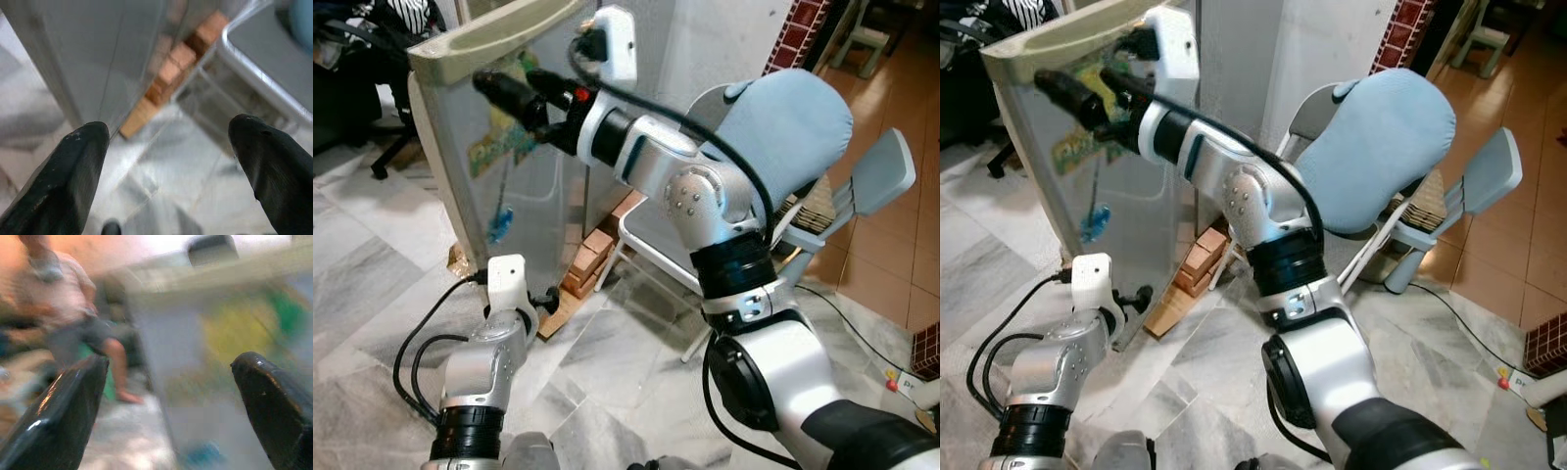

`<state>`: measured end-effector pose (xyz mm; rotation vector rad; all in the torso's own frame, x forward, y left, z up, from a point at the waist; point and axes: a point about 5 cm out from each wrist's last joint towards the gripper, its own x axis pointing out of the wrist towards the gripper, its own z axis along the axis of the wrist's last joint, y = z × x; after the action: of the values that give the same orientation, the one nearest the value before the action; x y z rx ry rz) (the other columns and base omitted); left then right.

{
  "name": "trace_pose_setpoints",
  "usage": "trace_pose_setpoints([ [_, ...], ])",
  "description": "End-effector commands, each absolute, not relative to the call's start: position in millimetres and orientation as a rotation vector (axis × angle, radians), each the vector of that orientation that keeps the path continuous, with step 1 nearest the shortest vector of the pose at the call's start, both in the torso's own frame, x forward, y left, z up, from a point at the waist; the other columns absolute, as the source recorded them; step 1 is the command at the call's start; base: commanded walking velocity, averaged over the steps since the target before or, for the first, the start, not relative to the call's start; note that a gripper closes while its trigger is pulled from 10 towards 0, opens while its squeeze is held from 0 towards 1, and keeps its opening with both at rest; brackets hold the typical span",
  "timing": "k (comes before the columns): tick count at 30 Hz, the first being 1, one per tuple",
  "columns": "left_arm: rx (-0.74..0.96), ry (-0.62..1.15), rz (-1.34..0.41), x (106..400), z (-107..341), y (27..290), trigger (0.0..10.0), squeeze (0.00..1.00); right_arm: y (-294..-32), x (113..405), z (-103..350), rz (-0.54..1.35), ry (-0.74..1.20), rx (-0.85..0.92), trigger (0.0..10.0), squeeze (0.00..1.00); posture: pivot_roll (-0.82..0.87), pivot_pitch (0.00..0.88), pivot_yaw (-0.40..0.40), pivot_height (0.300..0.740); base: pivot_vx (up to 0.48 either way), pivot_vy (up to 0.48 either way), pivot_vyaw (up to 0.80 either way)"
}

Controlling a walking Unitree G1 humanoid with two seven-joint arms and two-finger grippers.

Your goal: Restocking fridge

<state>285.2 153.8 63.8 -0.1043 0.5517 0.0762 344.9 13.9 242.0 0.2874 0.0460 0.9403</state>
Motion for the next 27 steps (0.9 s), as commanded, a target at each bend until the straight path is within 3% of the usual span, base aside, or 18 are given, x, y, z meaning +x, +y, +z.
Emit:
trace_pose_setpoints([
  [1,-0.042,0.473,0.100,293,74,160,10.0,0.00,-11,354,211,0.821,0.089,0.161,10.0,0.00,0.12,0.000,-0.134,0.740,0.000,0.405,0.00],
  [3,0.066,0.401,0.129,301,84,172,10.0,0.00,-49,357,185,0.706,0.099,0.057,10.0,0.00,0.12,0.000,-0.135,0.740,0.000,0.480,0.00],
  [5,0.067,0.382,0.141,303,87,178,10.0,0.00,-66,358,176,0.635,0.125,0.095,10.0,0.00,0.11,0.000,-0.131,0.740,0.000,0.480,0.00],
  [6,0.080,0.365,0.172,306,90,189,10.0,0.00,-86,357,166,0.563,0.139,0.101,10.0,0.00,0.11,0.000,-0.125,0.740,0.000,0.480,0.00],
  [10,0.125,0.342,0.245,315,96,214,10.0,0.00,-116,351,155,0.428,0.145,0.141,10.0,0.00,0.10,0.000,-0.111,0.740,0.000,0.480,0.00],
  [15,0.146,0.292,0.319,331,110,241,10.0,0.00,-133,342,145,0.320,0.132,0.113,10.0,0.00,0.09,0.000,-0.095,0.740,0.000,0.480,0.00],
  [22,0.165,0.250,0.338,340,122,253,10.0,0.00,-137,339,145,0.286,0.119,0.120,10.0,0.00,0.09,0.000,-0.089,0.740,0.000,0.480,-0.62],
  [27,0.147,0.249,0.365,341,118,258,10.0,0.00,-137,338,144,0.268,0.121,0.116,10.0,0.00,0.09,0.000,-0.093,0.740,0.000,0.480,0.00],
])
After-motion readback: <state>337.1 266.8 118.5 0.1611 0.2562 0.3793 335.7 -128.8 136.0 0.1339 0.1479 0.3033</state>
